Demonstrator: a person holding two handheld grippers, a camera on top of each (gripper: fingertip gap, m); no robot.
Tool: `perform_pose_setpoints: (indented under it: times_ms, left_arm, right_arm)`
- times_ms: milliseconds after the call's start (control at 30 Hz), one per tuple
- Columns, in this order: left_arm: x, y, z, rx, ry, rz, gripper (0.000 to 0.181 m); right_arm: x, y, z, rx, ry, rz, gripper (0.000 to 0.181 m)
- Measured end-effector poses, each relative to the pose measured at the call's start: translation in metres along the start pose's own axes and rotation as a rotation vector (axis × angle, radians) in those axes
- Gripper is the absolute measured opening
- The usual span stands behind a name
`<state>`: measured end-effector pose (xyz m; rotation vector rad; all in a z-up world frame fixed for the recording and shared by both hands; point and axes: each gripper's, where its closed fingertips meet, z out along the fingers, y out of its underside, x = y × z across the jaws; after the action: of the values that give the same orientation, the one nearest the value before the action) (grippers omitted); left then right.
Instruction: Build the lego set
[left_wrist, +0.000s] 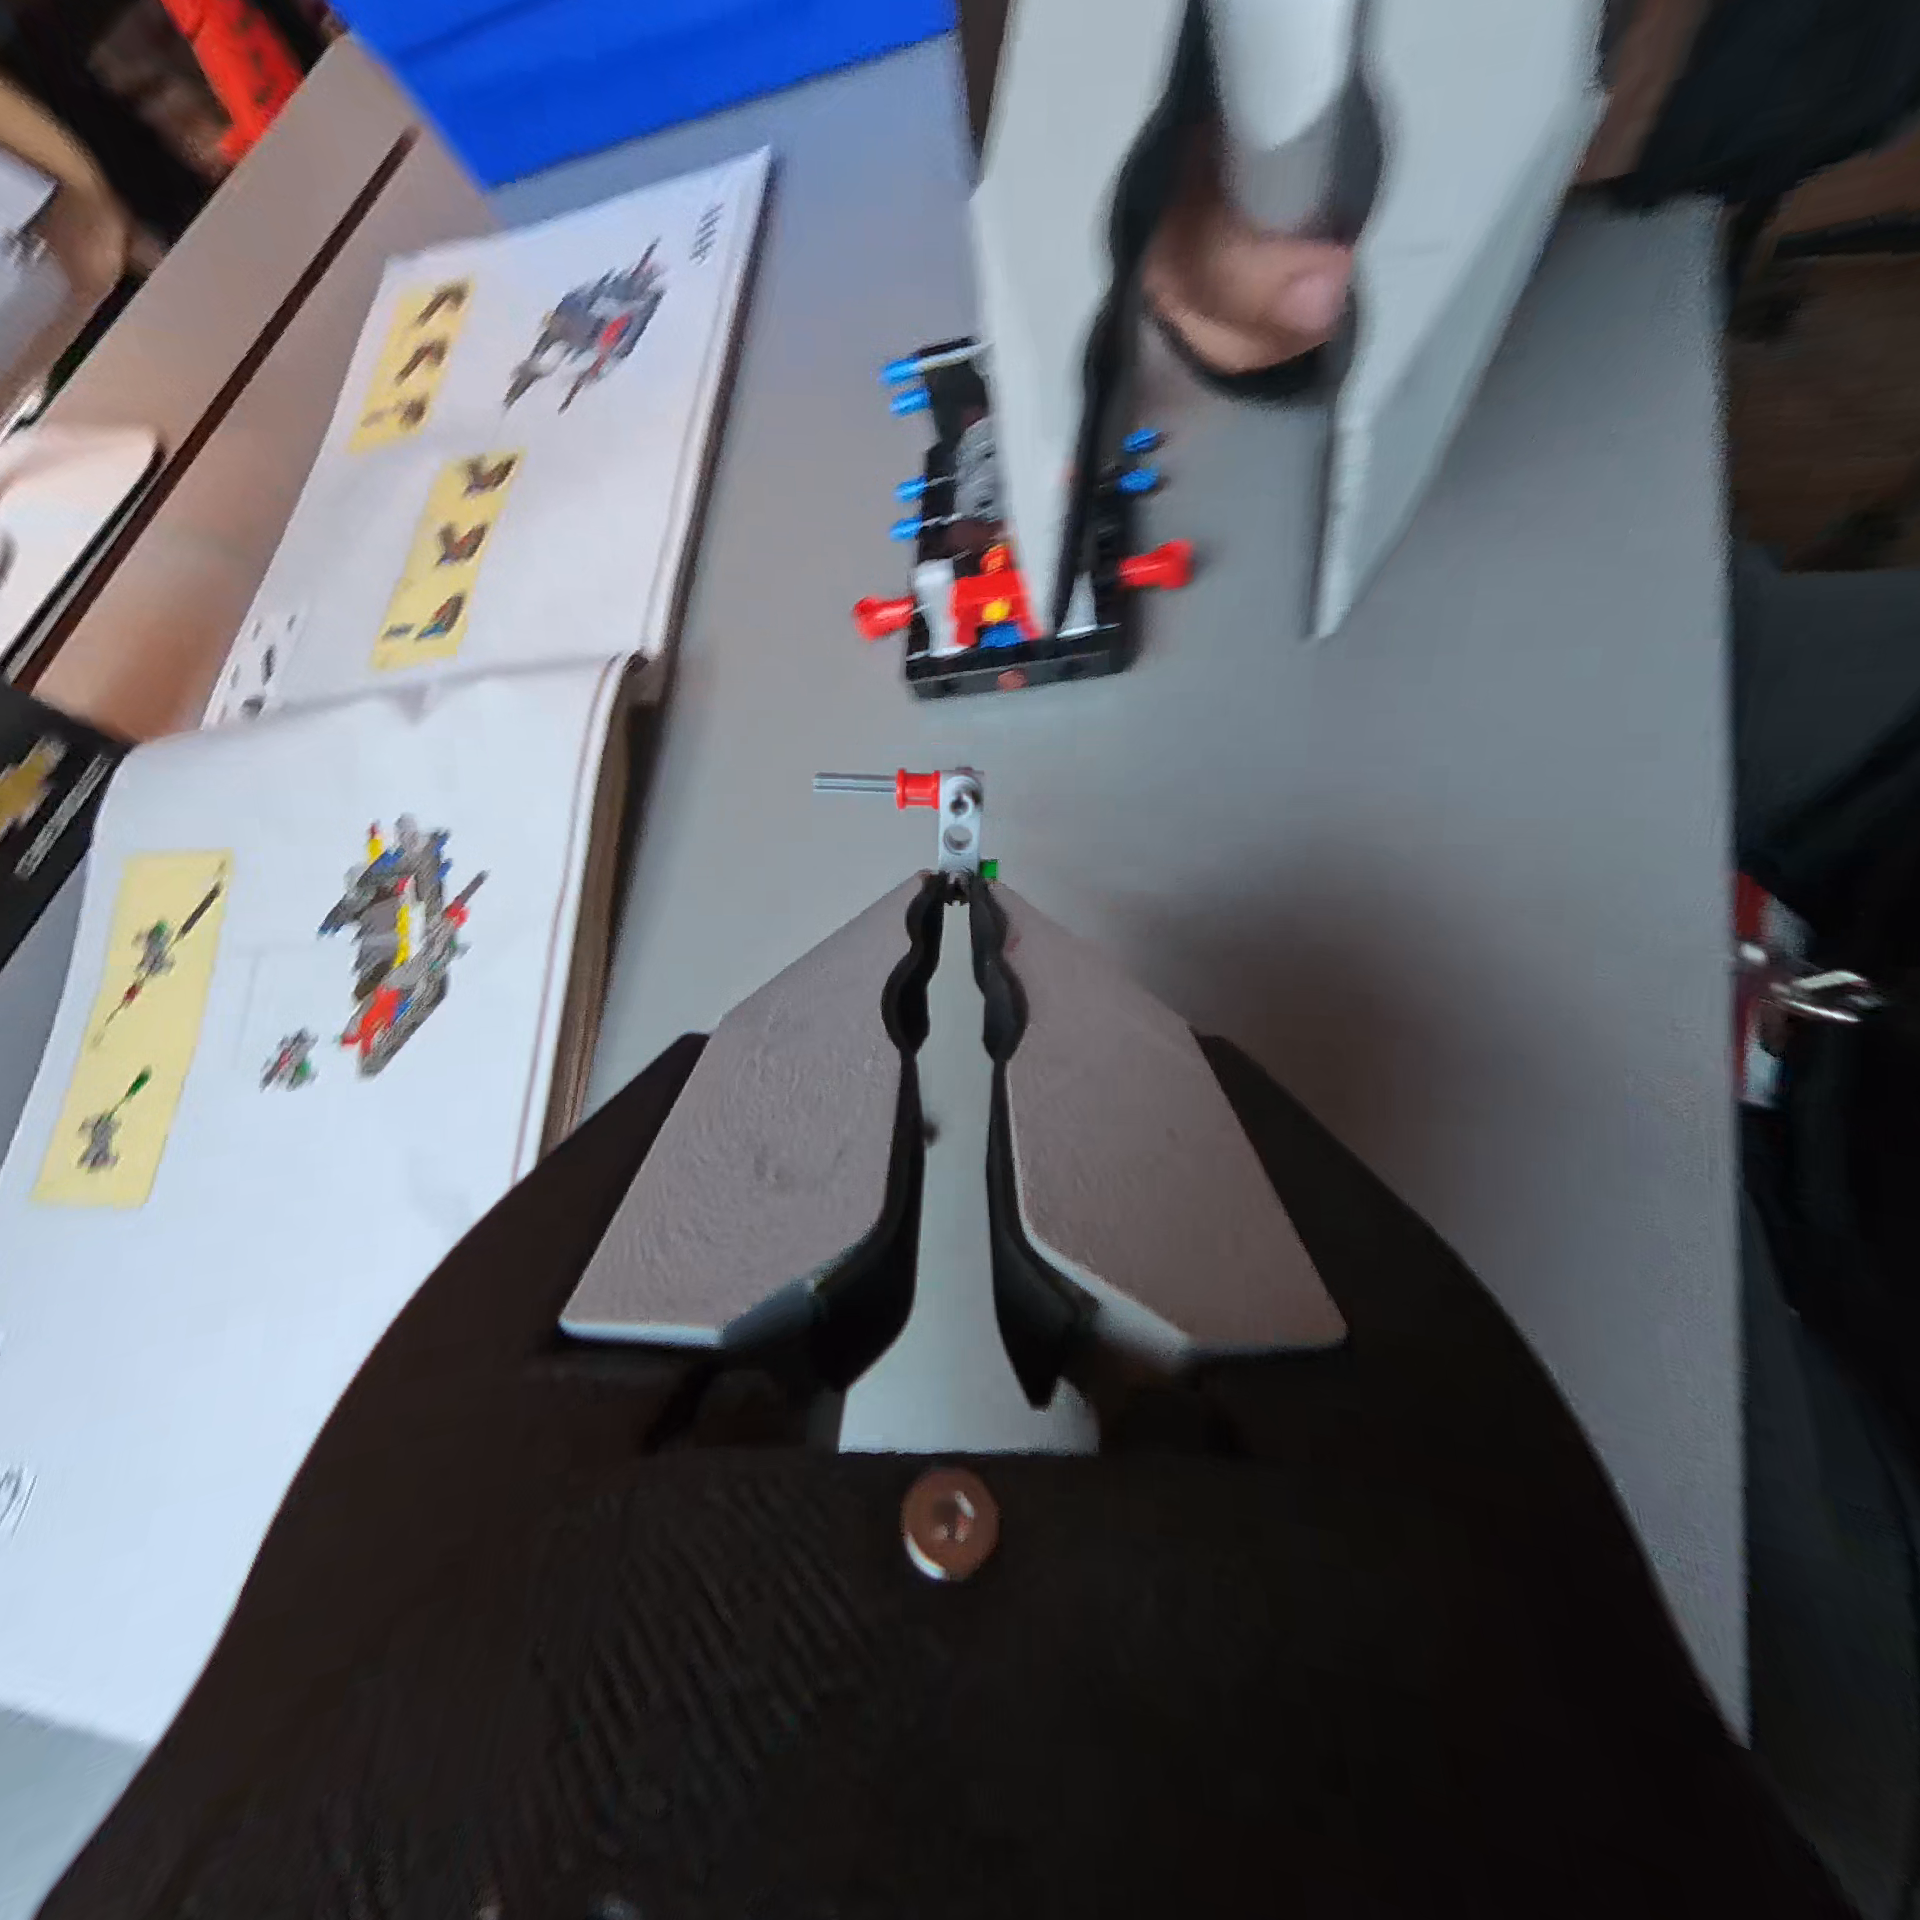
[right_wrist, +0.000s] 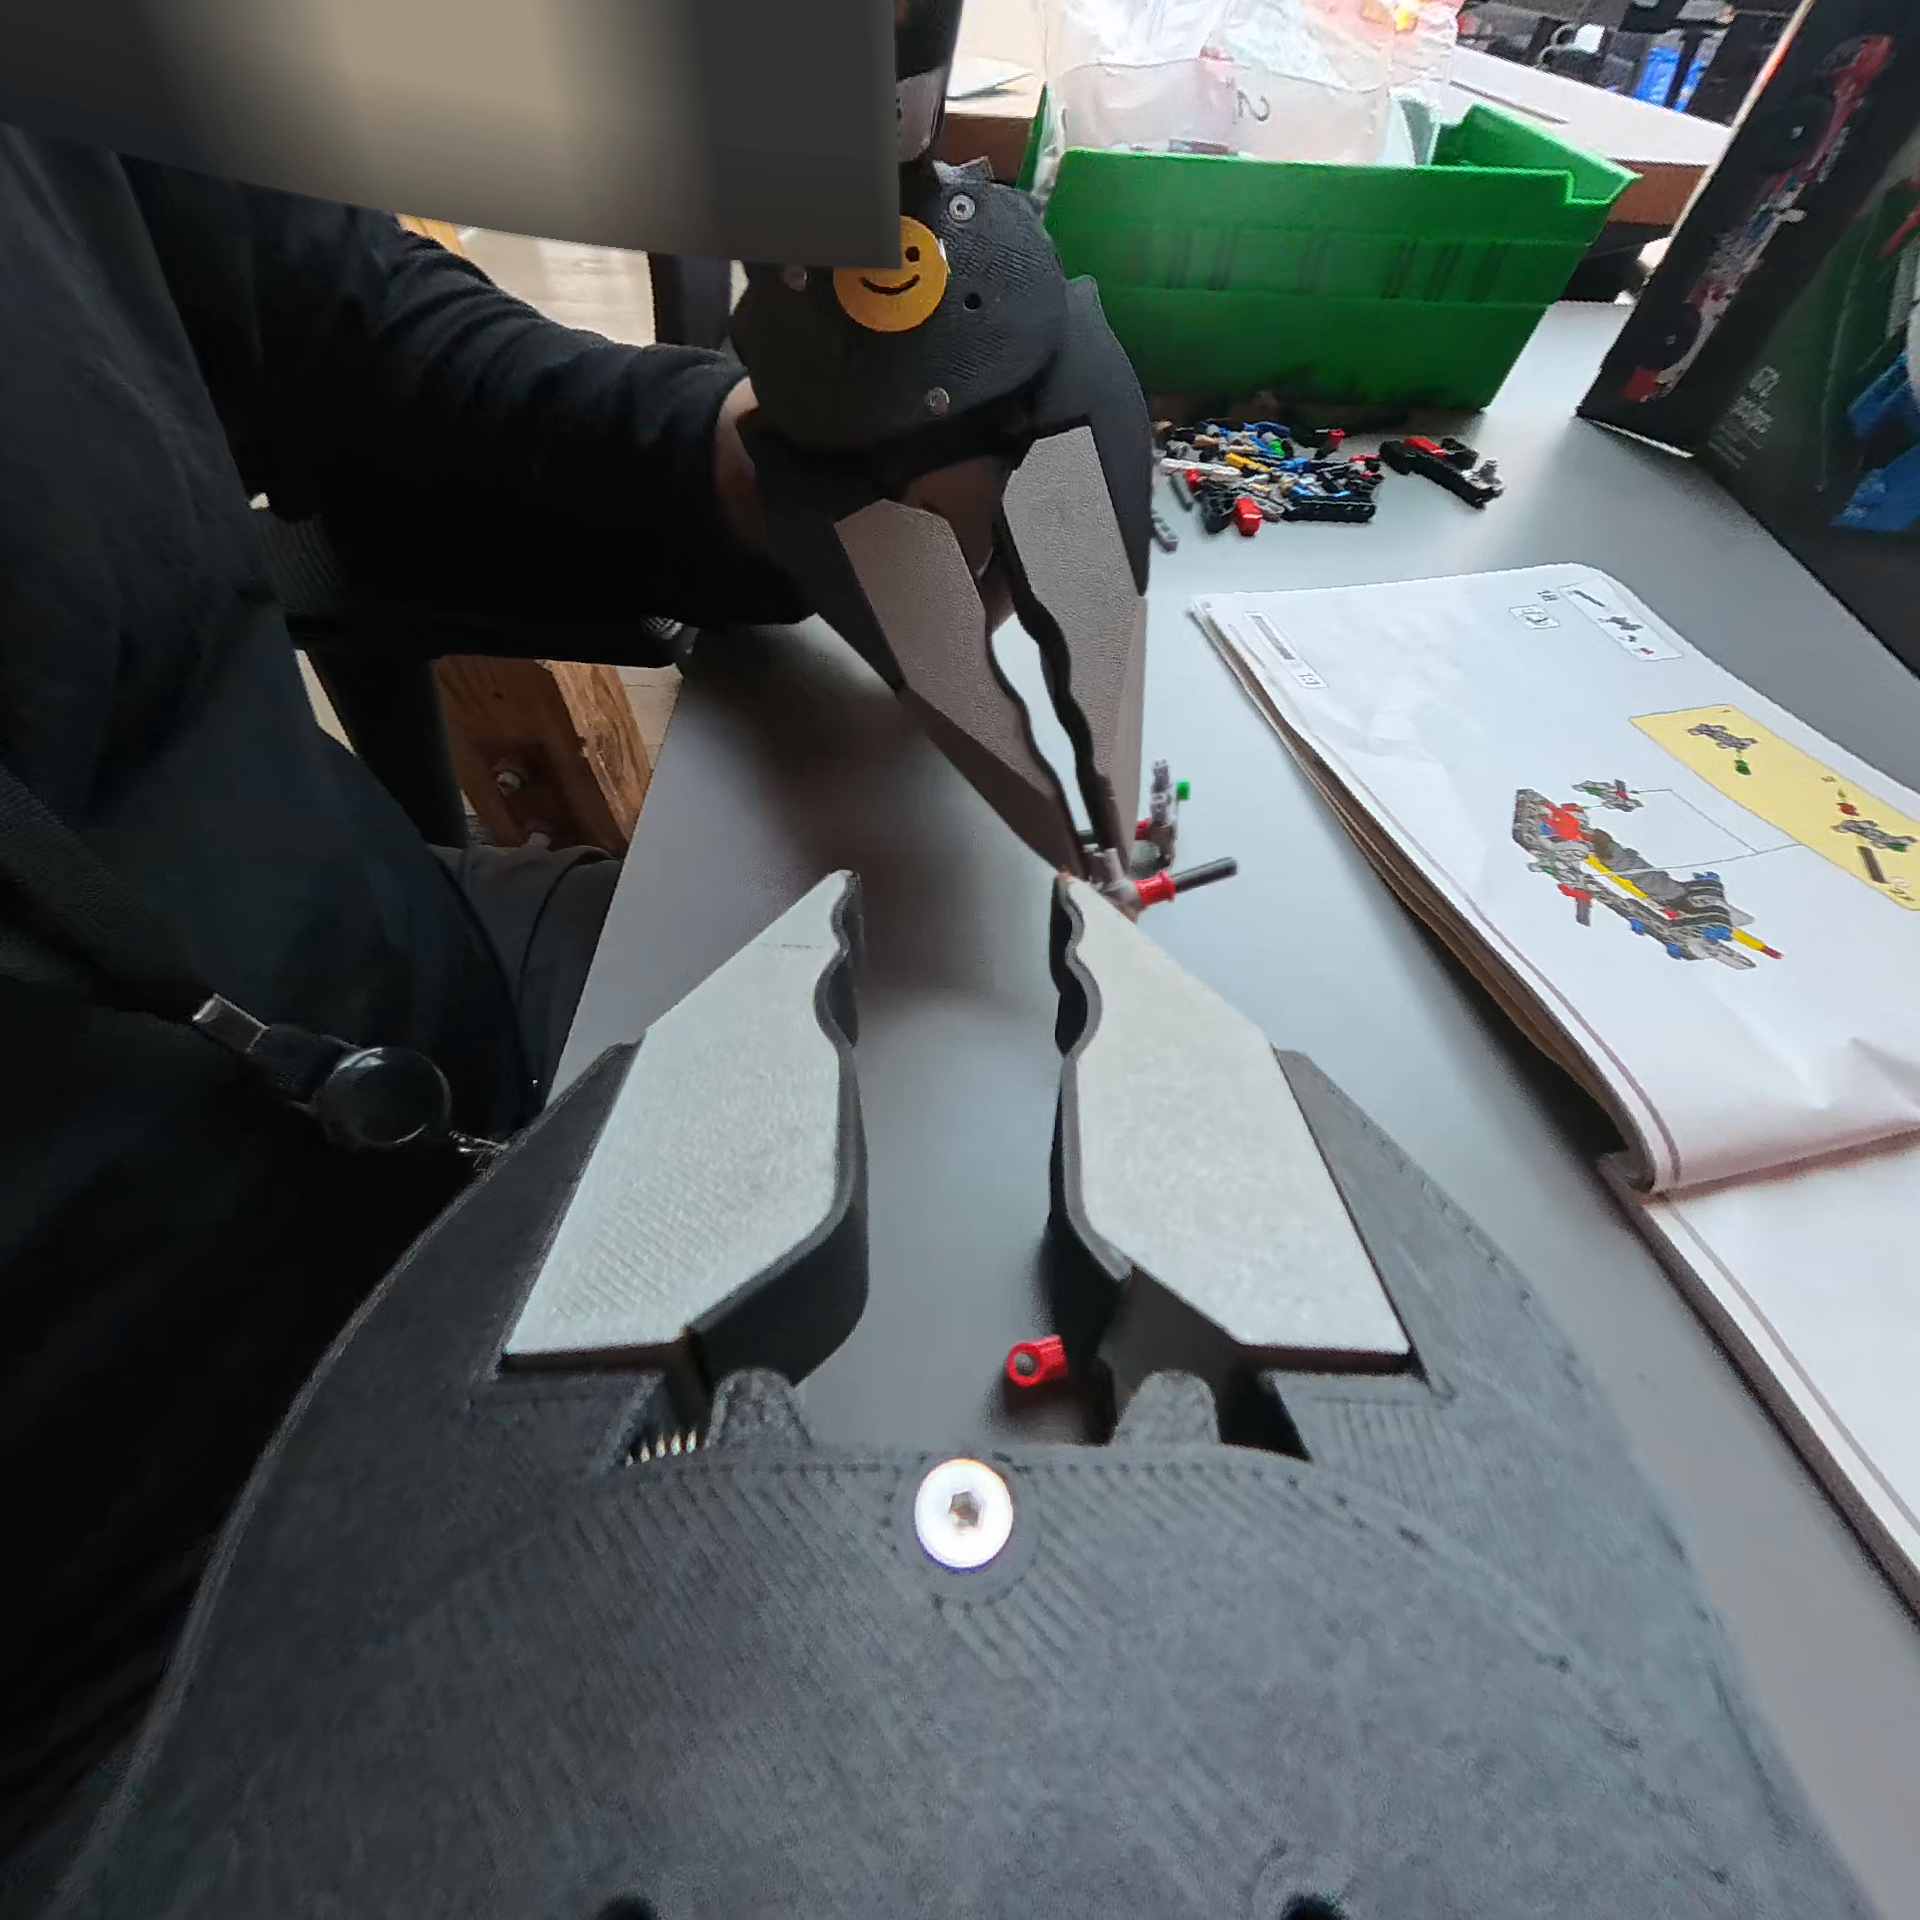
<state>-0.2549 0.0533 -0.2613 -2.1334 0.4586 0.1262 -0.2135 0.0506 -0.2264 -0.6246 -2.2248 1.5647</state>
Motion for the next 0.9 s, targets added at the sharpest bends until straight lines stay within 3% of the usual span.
perform_pose_setpoints:
  times_ms: [200,433,667,900]
  left_arm:
    - [-0.03,0.0,0.012,-0.098,-0.058,-0.08,0.003]
    - [-0.059,-0.013,0.057,-0.242,0.0,-0.014,0.003]
    - [-0.044,-0.013,0.086,-0.402,0.138,-0.054,0.003]
    - [-0.036,-0.016,0.081,-0.375,0.157,-0.124,0.005]
  right_arm:
    - [0.022,-0.016,-0.026,0.099,0.11,0.008,0.032]
    - [0.071,-0.009,-0.076,0.151,0.371,0.014,0.028]
    - [0.088,0.004,-0.092,0.12,0.445,0.024,0.025]
    - [0.088,0.003,-0.095,0.129,0.437,0.023,0.025]
